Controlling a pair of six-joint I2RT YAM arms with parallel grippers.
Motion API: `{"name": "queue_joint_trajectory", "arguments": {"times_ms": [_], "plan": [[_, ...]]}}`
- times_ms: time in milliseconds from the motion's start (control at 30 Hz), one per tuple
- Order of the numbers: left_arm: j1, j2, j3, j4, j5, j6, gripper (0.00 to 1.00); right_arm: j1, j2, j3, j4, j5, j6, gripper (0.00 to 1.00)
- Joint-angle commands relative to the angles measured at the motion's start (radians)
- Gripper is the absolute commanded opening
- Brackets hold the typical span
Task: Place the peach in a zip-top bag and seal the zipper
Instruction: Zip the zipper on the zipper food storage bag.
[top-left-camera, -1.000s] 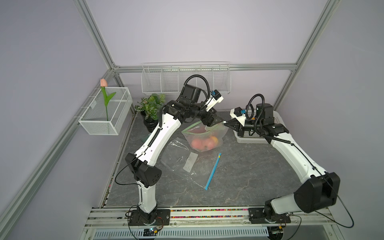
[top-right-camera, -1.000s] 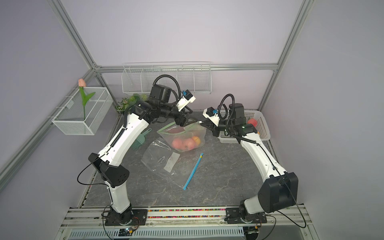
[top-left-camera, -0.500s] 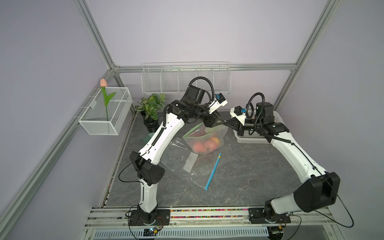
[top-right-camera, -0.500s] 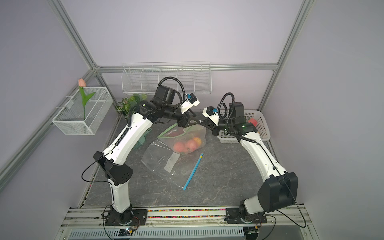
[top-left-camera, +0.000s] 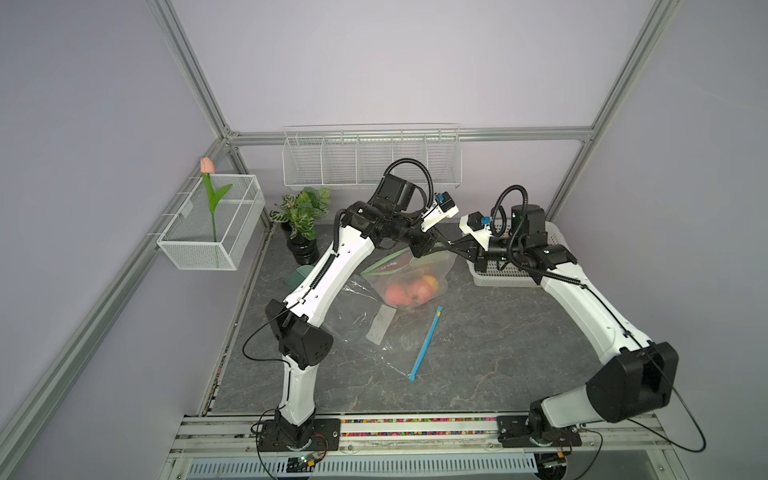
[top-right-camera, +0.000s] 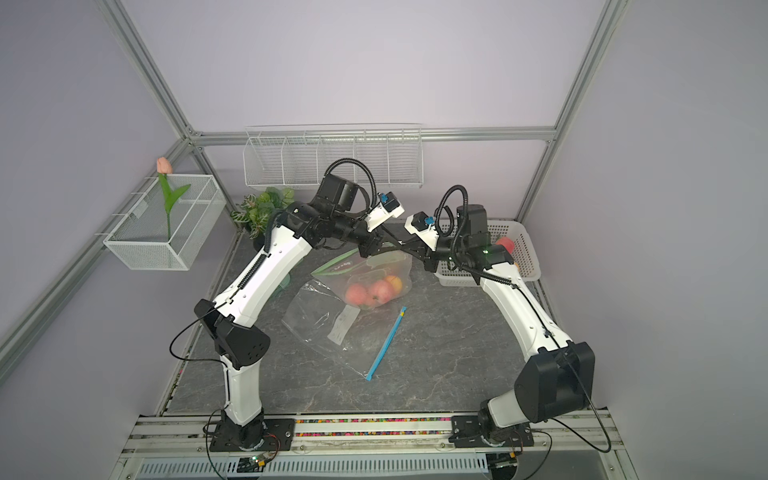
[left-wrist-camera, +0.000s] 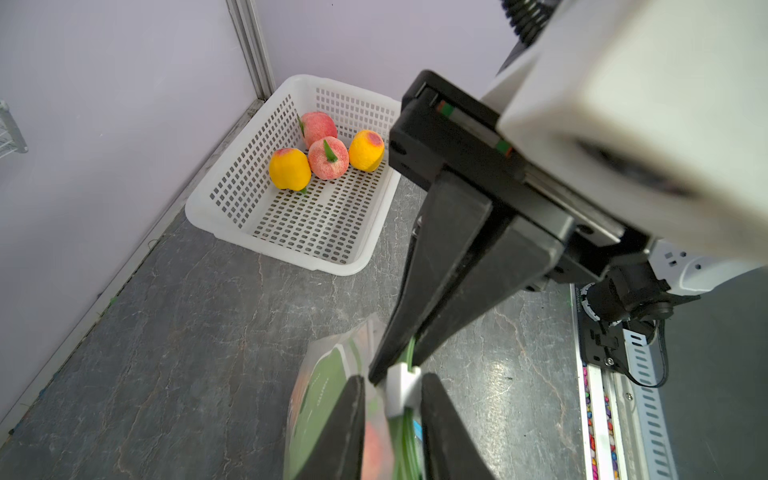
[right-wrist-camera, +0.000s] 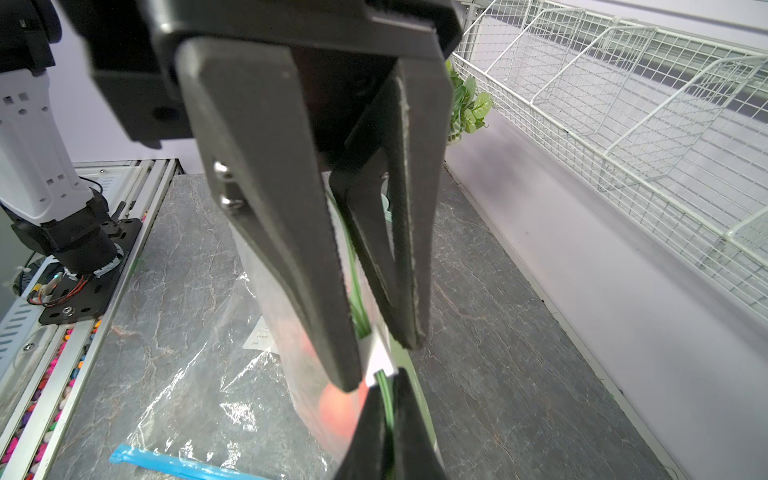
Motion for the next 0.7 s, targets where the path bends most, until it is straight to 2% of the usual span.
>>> {"name": "queue_joint_trajectory", "arguments": {"times_ms": [0,133,367,667], "plan": [[-0.004,0.019,0.031,-0.017,0.01,0.028,0.18,0.009,0.011,0.023,-0.012,-0.039,-0.008,0.07],[-0.004,0.011,0.032,-0.011,0.009,0.019,0.1,0.009,0.011,0.022,-0.017,-0.034,-0.009,0.07],[-0.004,-0.006,0.032,-0.007,-0.039,0.005,0.1,0.007,0.004,0.02,-0.023,0.014,0.013,0.07],[-0.004,-0.032,0.028,-0.006,-0.111,-0.006,0.09,-0.019,-0.03,-0.011,0.045,0.081,0.111,0.07]]}}
